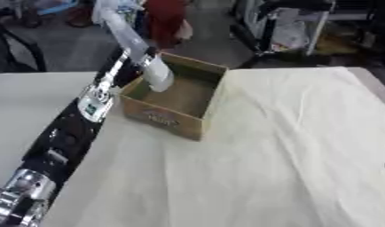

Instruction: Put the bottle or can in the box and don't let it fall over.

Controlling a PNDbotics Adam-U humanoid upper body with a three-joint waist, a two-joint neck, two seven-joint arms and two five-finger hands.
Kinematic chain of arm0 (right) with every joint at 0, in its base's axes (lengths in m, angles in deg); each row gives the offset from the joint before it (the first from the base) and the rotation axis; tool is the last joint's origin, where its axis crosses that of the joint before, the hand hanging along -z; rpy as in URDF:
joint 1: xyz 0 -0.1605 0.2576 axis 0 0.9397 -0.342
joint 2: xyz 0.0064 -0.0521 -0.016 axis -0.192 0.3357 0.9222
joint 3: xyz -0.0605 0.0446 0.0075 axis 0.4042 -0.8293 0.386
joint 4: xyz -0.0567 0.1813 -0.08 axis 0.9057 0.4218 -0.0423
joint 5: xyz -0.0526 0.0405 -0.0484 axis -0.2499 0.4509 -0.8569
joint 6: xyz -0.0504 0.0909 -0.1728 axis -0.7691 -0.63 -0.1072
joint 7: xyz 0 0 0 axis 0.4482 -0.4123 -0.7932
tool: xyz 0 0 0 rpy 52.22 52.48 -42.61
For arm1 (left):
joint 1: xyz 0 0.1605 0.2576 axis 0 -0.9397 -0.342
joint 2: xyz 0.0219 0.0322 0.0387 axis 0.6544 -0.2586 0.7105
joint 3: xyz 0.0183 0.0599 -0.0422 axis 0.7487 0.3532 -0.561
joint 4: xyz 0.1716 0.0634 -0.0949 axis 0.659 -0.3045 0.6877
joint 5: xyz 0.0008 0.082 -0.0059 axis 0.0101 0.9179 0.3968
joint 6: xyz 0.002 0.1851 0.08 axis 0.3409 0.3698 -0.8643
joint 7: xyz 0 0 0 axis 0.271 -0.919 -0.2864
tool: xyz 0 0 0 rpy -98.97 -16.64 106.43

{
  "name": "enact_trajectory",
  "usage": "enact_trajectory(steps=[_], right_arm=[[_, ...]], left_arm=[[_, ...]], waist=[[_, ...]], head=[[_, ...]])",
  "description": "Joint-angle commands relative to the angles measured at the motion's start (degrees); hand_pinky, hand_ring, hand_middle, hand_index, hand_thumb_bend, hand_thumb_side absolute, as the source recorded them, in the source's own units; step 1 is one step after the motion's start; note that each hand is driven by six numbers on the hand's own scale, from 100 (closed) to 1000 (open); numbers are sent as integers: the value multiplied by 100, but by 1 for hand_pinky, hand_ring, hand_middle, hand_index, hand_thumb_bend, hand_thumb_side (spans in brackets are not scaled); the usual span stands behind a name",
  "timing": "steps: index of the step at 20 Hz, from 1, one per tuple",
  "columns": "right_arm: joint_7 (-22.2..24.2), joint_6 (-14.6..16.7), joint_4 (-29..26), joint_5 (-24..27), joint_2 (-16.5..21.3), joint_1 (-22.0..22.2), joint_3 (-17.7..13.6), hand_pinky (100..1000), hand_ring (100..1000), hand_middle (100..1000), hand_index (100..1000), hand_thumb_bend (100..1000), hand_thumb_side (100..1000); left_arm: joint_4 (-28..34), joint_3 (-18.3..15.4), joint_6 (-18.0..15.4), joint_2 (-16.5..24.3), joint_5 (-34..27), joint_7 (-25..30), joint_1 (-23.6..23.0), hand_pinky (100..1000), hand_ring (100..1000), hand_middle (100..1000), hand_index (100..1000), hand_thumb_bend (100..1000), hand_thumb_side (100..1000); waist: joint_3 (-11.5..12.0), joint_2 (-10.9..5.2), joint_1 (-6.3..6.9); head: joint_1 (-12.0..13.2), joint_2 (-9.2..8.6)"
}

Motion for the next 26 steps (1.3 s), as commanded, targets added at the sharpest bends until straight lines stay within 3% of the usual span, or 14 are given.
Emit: enact_trajectory(steps=[1,10,12,16,17,18,22,24,26], right_arm=[[-10,11,-67,-18,80,-28,-18,770,844,866,824,100,553],[-13,11,-69,-16,78,-29,-24,770,844,865,824,100,552],[-15,12,-68,-17,78,-27,-26,770,844,865,824,100,553],[-12,14,-66,-20,79,-25,-25,770,844,865,824,100,552],[-12,15,-65,-21,79,-24,-25,770,844,865,824,100,552],[-13,16,-65,-21,79,-24,-26,770,844,865,824,100,552],[-12,19,-64,-21,79,-24,-26,770,844,865,824,100,552],[-12,19,-64,-20,78,-23,-27,770,844,865,824,100,552],[-12,20,-64,-19,77,-24,-27,770,844,865,824,100,552]], left_arm=[[147,-14,-1,146,-72,3,127,834,1000,1000,1000,324,1000],[184,19,-90,149,-54,100,130,837,1000,1000,1000,389,1000],[194,21,-203,146,-61,215,124,821,1000,1000,1000,502,1000],[227,24,-504,166,36,357,120,844,1000,1000,1000,562,1000],[228,21,-563,169,87,387,122,847,1000,1000,1000,539,1000],[227,18,-607,172,138,412,121,850,1000,1000,1000,410,900],[215,1,-683,173,348,429,118,853,1000,1000,1000,268,773],[208,-6,-671,170,438,412,120,851,1000,1000,1000,101,663],[207,-11,-649,165,484,387,123,849,1000,1000,1000,100,606]], waist=[[1,-107,-6],[-2,-110,-8],[-1,-110,-9],[2,-109,-11],[4,-109,-12],[5,-108,-13],[6,-108,-16],[5,-109,-18],[5,-108,-18]], head=[[-7,-84],[-3,-101],[-3,-102],[-2,-105],[-3,-106],[-3,-107],[-4,-109],[-1,-110],[1,-111]])
